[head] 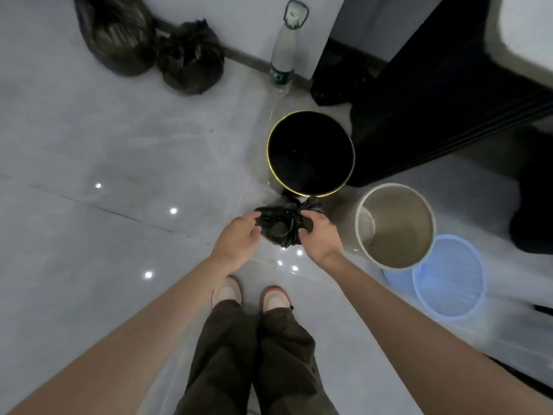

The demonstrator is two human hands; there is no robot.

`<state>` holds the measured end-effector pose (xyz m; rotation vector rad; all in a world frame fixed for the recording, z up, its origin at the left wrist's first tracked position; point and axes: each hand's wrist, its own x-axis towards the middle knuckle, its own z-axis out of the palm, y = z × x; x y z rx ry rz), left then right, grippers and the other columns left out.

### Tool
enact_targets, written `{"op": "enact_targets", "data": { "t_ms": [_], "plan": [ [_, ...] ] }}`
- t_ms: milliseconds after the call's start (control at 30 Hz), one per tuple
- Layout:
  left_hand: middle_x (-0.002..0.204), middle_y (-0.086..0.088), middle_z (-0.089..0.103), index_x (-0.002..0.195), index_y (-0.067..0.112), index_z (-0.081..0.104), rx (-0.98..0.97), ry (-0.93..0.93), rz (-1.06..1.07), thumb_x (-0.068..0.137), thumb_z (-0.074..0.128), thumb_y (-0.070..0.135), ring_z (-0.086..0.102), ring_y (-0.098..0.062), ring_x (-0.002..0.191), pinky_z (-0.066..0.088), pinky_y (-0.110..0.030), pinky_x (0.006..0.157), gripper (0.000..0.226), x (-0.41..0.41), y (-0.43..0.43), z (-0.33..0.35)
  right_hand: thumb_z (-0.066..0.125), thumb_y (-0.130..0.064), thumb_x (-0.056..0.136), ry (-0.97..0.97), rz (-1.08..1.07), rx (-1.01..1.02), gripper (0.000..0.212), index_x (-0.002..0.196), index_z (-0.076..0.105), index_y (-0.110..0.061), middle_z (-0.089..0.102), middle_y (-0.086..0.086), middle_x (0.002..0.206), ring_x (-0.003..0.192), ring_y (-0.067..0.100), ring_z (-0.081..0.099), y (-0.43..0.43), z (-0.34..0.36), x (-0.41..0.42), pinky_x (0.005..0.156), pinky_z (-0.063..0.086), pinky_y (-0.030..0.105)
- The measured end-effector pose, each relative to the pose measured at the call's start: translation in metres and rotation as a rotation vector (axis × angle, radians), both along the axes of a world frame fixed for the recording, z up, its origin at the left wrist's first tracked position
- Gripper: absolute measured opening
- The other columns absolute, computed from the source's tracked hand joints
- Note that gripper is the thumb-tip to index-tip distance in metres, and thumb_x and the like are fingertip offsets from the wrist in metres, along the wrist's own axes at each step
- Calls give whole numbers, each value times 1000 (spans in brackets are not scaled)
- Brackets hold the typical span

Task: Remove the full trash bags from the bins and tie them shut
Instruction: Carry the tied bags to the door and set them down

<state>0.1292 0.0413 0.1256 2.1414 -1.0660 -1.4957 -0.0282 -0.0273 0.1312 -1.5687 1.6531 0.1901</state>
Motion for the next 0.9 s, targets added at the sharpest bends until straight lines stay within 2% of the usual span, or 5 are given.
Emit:
{"op": "enact_targets", "data": {
  "t_ms": [233, 333, 467, 600, 900],
  "plan": [
    [141, -10, 45, 142, 21, 39, -53, -64, -61, 95, 46, 21, 45, -28, 127, 33, -32, 109, 48, -16, -16, -118, 51, -12, 91, 41, 207, -59, 45, 134, 45, -24, 44, 3, 138, 121, 25, 51, -17, -107, -7, 99, 45, 41],
    [142, -8, 42, 143, 24, 36, -97, -104, -108, 93, 51, 27, 45, -31, 124, 34, -39, 110, 53, -24, -22, -166, 51, -11, 91, 66, 280, -142, 38, 126, 45, -26, 41, 5, 131, 102, 29, 58, -20, -141, -11, 81, 51, 41],
    [145, -3, 40, 144, 29, 31, -150, -172, -194, 90, 52, 40, 34, -27, 134, 27, -40, 113, 59, -36, -32, -208, 49, -12, 92, 119, 405, -278, 27, 116, 45, -21, 49, 6, 115, 90, 31, 57, -25, -164, -11, 67, 42, 35],
    [140, 0, 46, 138, 33, 40, -134, -193, -164, 87, 51, 50, 35, -26, 132, 31, -45, 109, 55, -43, -38, -219, 44, -10, 94, 117, 472, -287, 22, 114, 47, -17, 56, 7, 107, 88, 31, 58, -26, -170, -14, 71, 42, 35],
    [139, 0, 46, 136, 31, 45, -91, -64, -134, 86, 58, 31, 40, -23, 131, 37, -42, 109, 51, -19, -4, -157, 42, -17, 99, 63, 535, -198, 17, 104, 55, -9, 65, 8, 93, 86, 25, 61, -7, -106, -2, 74, 49, 37]
  ]
}}
